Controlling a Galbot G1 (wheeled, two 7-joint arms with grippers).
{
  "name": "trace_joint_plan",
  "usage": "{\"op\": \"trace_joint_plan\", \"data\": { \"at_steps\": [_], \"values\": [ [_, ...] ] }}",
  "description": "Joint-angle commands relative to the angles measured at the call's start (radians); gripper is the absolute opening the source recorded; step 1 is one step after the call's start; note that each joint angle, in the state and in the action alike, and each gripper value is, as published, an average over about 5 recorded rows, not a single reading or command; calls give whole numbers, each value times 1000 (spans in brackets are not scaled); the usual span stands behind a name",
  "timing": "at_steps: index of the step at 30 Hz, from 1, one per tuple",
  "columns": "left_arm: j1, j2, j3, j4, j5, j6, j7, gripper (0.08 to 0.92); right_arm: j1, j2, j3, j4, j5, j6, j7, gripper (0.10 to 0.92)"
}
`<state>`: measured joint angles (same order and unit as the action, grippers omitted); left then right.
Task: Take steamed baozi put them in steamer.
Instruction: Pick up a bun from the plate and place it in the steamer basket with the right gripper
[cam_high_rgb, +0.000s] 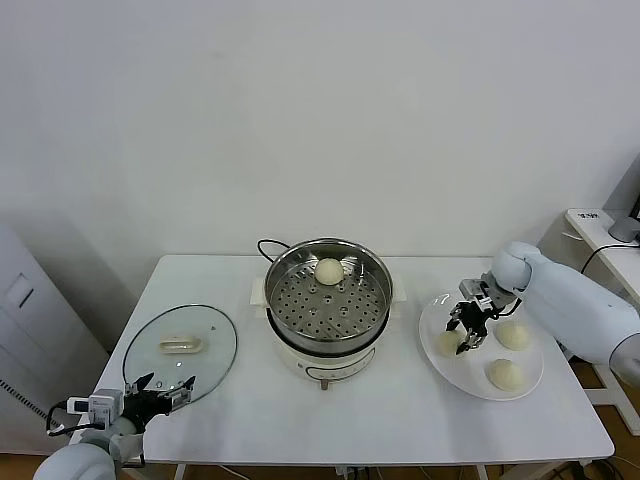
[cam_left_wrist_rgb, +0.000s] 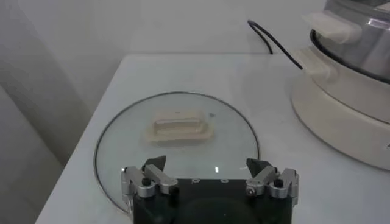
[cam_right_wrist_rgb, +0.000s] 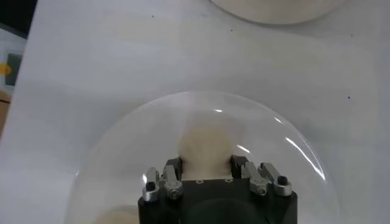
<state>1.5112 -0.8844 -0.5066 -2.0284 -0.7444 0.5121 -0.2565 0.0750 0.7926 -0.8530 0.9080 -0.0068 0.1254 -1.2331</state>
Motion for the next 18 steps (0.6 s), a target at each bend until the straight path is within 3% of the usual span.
{"op": "trace_joint_plan", "data": {
  "at_steps": [1, 18],
  "values": [
    [0, -2, 0, 0, 3, 1, -2, 823, 267, -73, -220, 107, 176, -34, -66, 509],
    [6, -6, -3, -7, 17, 3, -7, 823, 758, 19, -595, 265, 666, -237, -57, 508]
  ]
}}
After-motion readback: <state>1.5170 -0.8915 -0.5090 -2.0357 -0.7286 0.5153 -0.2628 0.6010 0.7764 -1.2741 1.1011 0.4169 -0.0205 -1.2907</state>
